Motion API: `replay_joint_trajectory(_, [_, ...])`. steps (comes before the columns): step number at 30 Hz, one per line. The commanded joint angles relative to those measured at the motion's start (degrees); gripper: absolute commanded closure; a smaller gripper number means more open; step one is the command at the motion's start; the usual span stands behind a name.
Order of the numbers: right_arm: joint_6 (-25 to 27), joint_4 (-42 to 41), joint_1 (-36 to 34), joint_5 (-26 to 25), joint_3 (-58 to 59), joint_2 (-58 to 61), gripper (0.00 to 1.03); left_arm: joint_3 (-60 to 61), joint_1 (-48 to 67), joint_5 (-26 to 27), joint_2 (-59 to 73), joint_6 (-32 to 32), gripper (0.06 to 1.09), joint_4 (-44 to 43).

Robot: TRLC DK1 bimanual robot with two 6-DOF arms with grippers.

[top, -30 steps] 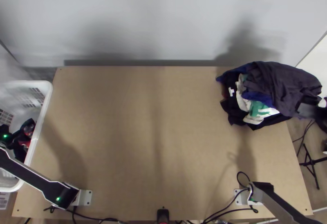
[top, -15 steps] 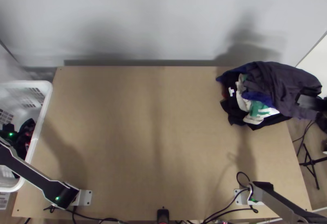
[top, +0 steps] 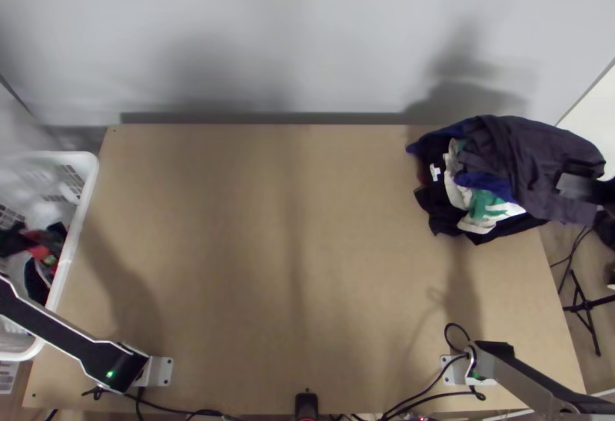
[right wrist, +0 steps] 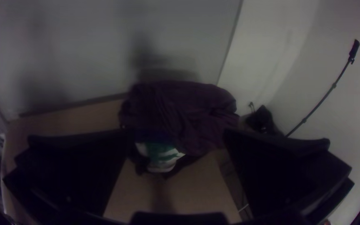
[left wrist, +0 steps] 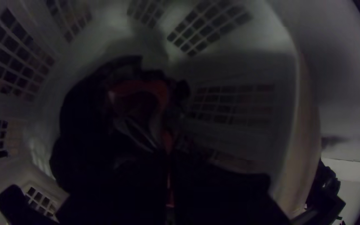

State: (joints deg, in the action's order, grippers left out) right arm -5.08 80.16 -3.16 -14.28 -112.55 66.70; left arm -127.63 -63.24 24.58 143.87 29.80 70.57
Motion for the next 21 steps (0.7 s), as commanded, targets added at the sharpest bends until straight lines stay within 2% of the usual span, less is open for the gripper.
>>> replay_joint_trajectory(1, [-0.37,0.08,0.26,1.8,1.02,0.01,0.05,-0.86,-0.3,11.11,-15.9,-3.0,1.05,5.28])
replay_joint_trajectory(6, [-0.46,0.08,1.22,3.21,2.95,0.1,0.05,-0.34,7.78,18.05,-27.59,-2.56,1.05,12.76])
replay_joint_trajectory(9, [-0.37,0.52,2.1,4.0,3.92,-0.16,0.05,1.95,15.61,20.86,-34.8,-2.73,1.05,14.16])
replay_joint_trajectory(15, [-0.1,1.05,2.89,4.26,6.29,-2.18,0.05,7.58,36.52,20.95,-47.37,-4.23,1.05,14.34])
replay_joint_trajectory(21, [0.25,1.05,2.72,4.18,11.3,-5.35,0.05,9.07,60.87,20.95,-52.73,-11.96,1.05,14.34])
